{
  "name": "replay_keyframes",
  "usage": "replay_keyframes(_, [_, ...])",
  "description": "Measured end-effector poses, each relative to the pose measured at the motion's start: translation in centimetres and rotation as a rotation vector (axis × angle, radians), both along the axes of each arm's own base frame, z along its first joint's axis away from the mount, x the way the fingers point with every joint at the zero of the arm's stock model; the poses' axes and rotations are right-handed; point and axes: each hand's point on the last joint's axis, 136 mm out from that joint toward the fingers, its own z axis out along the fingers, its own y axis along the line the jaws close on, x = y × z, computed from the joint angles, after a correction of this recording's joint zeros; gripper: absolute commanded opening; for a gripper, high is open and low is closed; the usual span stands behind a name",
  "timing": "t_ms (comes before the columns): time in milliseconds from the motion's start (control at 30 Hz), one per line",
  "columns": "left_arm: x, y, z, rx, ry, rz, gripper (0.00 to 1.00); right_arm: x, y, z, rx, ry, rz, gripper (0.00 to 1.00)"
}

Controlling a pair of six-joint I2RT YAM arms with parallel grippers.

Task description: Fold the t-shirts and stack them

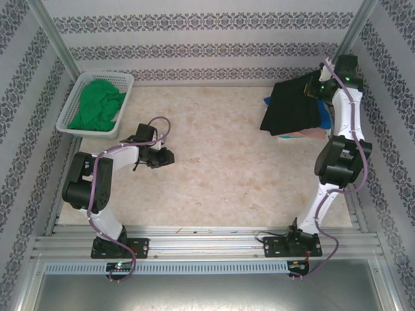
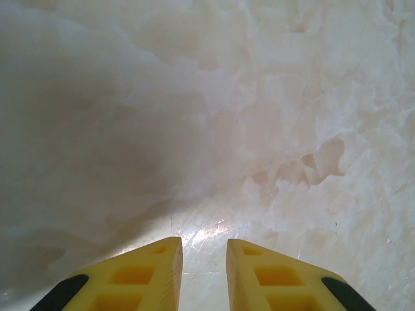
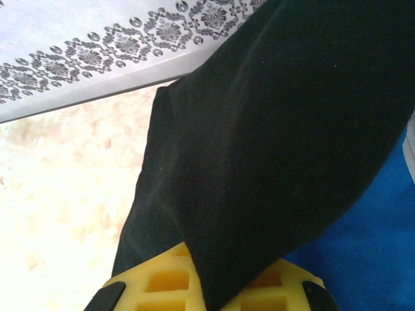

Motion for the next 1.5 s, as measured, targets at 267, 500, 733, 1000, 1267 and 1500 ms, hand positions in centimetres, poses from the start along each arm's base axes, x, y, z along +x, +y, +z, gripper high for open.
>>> replay_keyframes(267, [-0.1,0.0,0.0,0.001,0.005,0.000,0.25,-0.4,-3.5,-1.7,0.008,-0.029,-0.041,0.00])
replay_keyframes(500, [0.2,0.0,0.5,0.001,0.002,0.000,0.24,-0.5,-6.4,-5.2,0.061,-0.048,-0.078,0.04])
replay_keyframes(733, [0.2,-0.6,0.6,0.003,-0.002,-0.012,0.24,1.6,-8.6,-7.4,0.091,-0.048,-0.091,0.34])
replay_keyframes(1000, [2.7,-10.0,8.2,-0.049,-0.220,-0.202,0.25,1.7,-9.2,-7.3,0.106,-0.043,-0.110,0.59])
replay_keyframes(1267, [6.6,-18.7,13.7,-0.178,-0.421,-0.297,0.25,1.8,-9.2,-9.6,0.138,0.010,-0.123,0.74])
replay_keyframes(1500, [7.1,-19.2,10.4,-0.171,-0.359,-0.293,0.25,1.5,-9.7,-14.3,0.131,0.139,-0.123,0.89])
